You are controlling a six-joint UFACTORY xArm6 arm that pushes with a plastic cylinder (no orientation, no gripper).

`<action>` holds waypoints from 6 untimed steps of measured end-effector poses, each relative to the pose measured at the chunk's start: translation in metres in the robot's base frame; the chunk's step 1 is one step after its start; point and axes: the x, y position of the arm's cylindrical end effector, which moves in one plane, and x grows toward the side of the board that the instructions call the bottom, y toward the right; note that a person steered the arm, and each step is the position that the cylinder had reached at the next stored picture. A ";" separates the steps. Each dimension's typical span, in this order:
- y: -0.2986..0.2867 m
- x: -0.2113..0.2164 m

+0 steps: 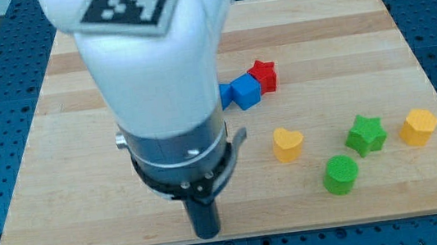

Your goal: Slightly move the green circle towards the top side

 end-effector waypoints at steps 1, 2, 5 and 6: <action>0.074 -0.005; 0.077 -0.005; 0.139 -0.019; 0.139 -0.029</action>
